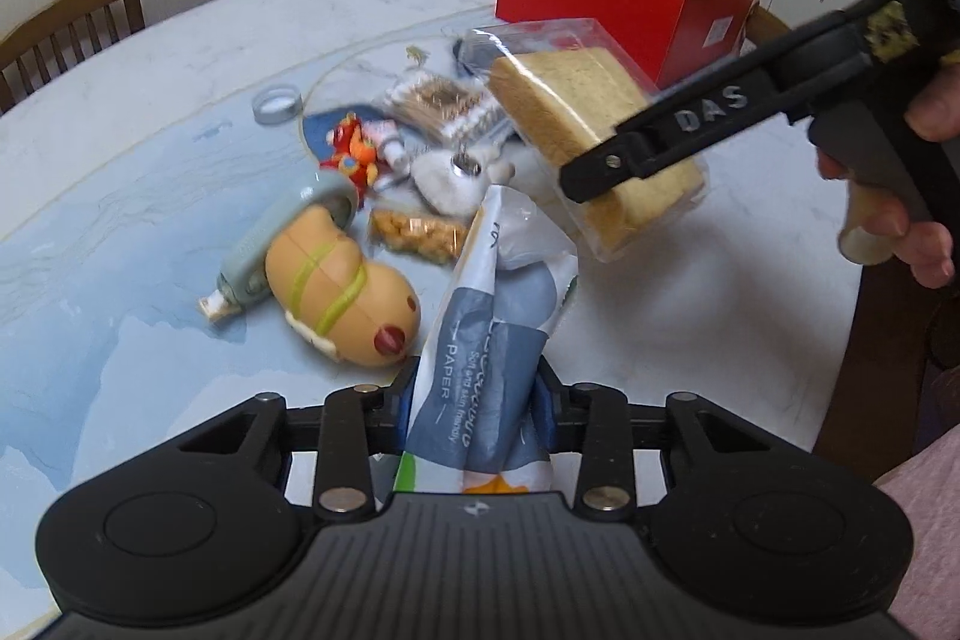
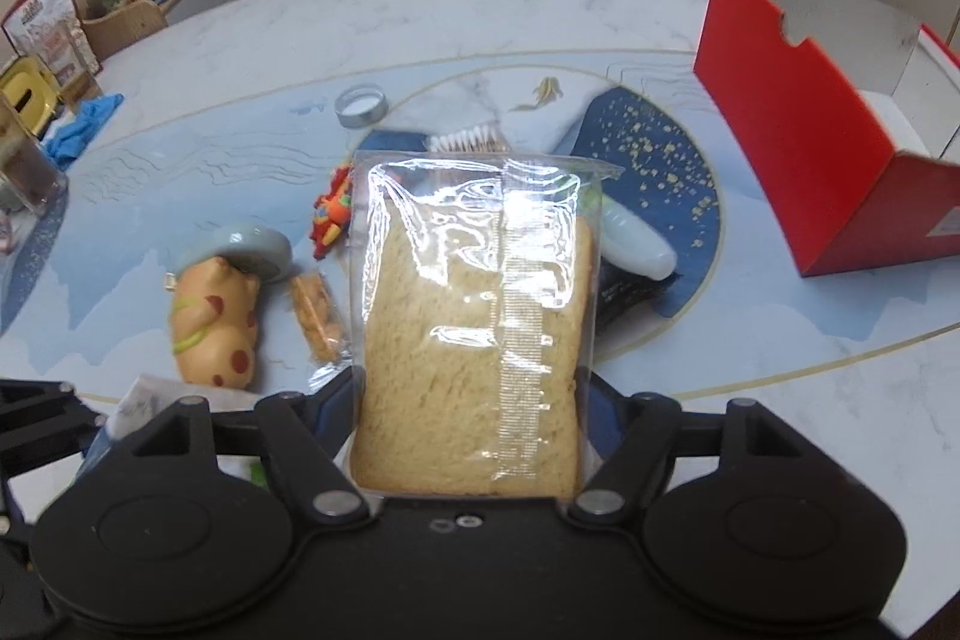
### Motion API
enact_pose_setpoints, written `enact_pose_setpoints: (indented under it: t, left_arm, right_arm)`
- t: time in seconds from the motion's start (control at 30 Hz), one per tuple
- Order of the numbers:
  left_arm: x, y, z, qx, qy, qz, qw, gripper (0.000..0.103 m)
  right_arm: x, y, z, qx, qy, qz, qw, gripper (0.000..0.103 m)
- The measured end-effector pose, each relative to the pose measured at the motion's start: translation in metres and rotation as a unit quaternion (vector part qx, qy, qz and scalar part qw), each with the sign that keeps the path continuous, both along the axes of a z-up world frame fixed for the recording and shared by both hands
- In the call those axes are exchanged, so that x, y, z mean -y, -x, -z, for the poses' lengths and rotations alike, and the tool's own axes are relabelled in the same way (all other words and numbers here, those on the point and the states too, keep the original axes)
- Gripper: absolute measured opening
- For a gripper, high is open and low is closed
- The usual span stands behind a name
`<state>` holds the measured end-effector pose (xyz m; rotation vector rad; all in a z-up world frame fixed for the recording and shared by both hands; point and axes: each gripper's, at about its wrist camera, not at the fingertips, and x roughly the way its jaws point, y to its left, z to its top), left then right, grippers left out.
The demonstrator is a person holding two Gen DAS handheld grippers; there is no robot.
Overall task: Organize objects
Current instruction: 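Carry the tissue pack and bread into the red box with both tools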
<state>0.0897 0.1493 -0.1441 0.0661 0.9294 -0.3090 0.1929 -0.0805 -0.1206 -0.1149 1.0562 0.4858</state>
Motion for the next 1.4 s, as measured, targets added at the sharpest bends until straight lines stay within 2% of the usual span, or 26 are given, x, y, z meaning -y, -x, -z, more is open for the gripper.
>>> enact_pose_setpoints:
  t: [0.13, 0.4, 0.83, 1.17, 1.4]
  left_arm:
    - [0.003, -0.002, -0.02, 0.018, 0.009, -0.002, 0.9998, 0.035]
    - [0.024, -0.019, -0.054, 0.038, 0.003, -0.016, 0.9992, 0.035]
    - [0.093, -0.074, -0.102, 0.05, 0.004, -0.032, 0.9982, 0.035]
    - [0.173, -0.13, -0.115, 0.055, -0.013, -0.013, 0.9983, 0.035]
    - [0.223, -0.174, -0.12, 0.044, -0.017, 0.001, 0.9989, 0.035]
  right_arm:
    - [0.012, 0.003, -0.02, 0.007, -0.011, -0.002, 1.0, 0.073]
    - [0.048, -0.003, -0.059, 0.03, -0.023, -0.007, 0.999, 0.073]
    - [0.133, -0.05, -0.101, 0.059, -0.039, -0.031, 0.997, 0.073]
    - [0.195, -0.095, -0.104, 0.057, -0.034, -0.029, 0.997, 0.073]
    - [0.237, -0.128, -0.096, 0.046, -0.03, -0.005, 0.998, 0.073]
